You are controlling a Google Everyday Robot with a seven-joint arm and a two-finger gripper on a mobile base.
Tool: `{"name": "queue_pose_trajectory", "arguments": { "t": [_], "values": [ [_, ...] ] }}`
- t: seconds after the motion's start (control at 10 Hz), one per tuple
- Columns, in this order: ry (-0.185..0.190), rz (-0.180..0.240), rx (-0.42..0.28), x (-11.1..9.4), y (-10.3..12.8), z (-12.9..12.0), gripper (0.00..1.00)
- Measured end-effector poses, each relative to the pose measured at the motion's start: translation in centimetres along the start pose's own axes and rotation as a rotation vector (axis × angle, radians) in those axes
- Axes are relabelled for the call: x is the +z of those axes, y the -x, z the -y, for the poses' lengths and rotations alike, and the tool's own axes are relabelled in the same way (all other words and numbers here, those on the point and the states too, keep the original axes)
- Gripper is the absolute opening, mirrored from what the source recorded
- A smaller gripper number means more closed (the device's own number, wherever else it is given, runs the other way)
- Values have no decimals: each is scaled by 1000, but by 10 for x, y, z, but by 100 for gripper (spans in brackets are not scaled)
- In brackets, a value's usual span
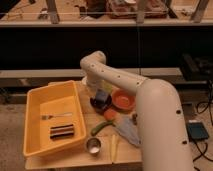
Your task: Wipe purple bowl with sponge
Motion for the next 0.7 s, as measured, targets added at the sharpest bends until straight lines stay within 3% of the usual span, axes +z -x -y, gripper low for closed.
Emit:
{"name": "queue_pose_trajectory", "arguments": {
  "t": [0.5,0.7],
  "values": [
    [-42,-12,-51,-8,30,37,0],
    [-42,1,-40,-5,51,32,0]
  ]
}}
